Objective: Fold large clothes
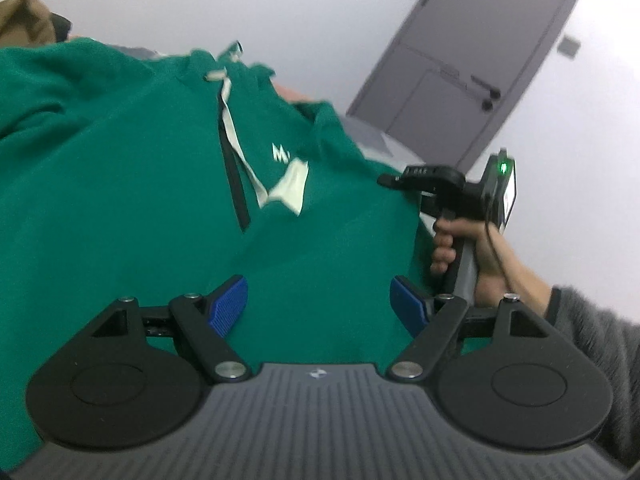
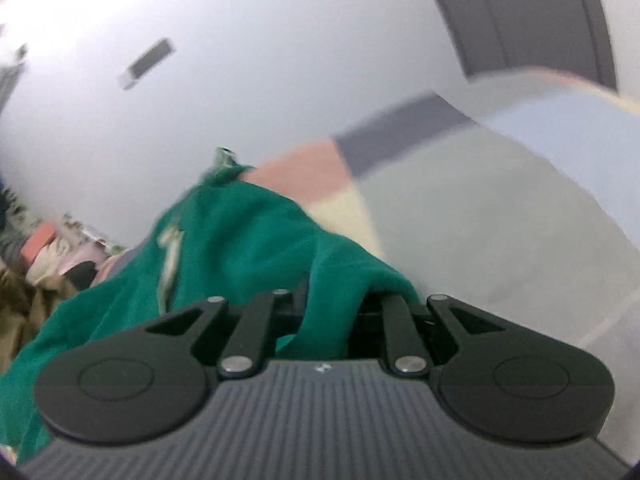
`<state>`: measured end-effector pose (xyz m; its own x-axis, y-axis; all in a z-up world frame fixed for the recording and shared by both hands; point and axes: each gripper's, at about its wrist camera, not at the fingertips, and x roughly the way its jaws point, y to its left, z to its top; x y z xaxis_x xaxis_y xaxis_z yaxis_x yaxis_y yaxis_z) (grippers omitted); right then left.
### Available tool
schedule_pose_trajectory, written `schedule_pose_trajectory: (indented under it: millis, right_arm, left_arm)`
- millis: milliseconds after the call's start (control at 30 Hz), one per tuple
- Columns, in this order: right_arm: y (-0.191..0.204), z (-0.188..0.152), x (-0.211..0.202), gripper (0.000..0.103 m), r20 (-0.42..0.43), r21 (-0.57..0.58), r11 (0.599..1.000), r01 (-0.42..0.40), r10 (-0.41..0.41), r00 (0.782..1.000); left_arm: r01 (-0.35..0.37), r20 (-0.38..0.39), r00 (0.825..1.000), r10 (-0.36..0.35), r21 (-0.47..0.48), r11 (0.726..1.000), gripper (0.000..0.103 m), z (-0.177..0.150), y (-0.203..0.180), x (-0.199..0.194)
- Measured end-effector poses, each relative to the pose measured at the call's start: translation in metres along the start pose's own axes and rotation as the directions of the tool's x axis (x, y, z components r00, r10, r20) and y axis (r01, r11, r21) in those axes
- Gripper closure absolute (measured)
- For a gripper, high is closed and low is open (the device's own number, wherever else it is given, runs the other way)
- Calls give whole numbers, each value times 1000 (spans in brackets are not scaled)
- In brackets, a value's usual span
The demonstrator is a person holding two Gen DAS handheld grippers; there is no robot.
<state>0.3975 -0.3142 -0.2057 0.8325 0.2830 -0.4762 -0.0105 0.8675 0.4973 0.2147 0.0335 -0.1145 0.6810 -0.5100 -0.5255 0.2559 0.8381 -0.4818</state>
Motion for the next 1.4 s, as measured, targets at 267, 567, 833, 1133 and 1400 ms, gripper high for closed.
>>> schedule_pose_trajectory:
  millis: [267,567,833,1133,1400]
  right_arm:
    - [10,-3,-15,70,-51,-66,997,38,-41,998]
    - [49,-25,-89,40,-94,-184,981,53,-71,993]
    - [106,-69,-131,41,-131,-255,961,-109,77,988]
    - [125,-130,-125,44,-260,-364,919,-152,57,964]
    - [126,-149,-111,44,-290,-422,898,-127,-1,957]
  left_arm:
    - [-56,-29,998,59,84,995,21,-10,-14,21]
    - [-106,24,994,104,69,992,21,-12,-18,3]
    - [-207,11,978,207,44,977,21,-17,-9,-7]
    - [-290,-107,951,290,23,957,22,-21,6,9]
    - [-311,63,946,318,-99,945,21,-2,28,-38]
